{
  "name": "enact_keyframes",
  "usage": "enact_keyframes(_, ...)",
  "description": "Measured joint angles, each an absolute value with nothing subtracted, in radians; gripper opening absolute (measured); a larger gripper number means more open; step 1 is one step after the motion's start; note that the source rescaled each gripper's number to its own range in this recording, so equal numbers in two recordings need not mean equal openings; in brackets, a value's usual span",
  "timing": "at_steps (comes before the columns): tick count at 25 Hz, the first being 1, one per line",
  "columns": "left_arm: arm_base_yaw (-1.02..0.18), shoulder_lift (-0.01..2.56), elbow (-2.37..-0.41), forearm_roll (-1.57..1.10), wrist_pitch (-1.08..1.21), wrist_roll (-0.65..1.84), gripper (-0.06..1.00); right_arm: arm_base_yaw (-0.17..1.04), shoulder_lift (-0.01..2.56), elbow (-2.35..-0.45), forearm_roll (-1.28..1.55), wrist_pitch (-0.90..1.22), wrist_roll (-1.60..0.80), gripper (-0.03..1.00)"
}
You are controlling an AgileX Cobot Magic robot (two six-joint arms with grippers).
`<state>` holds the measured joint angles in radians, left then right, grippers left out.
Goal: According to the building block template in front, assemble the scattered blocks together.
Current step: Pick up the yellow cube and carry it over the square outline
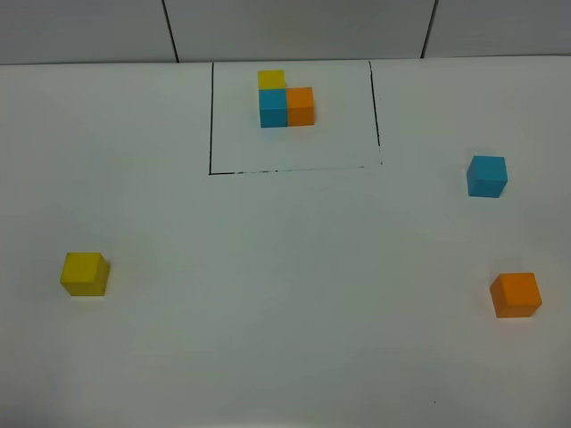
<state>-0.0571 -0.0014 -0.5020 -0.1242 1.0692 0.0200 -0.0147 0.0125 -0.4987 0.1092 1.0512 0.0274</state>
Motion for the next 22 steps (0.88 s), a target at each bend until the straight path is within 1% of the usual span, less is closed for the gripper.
enact_keyframes(22, -0.057, -0.001, -0.502, -0.124, 1.069, 0.02, 0.68, -0.015, 0.012, -0.499, 0.109, 1.051, 0.026, 0.75)
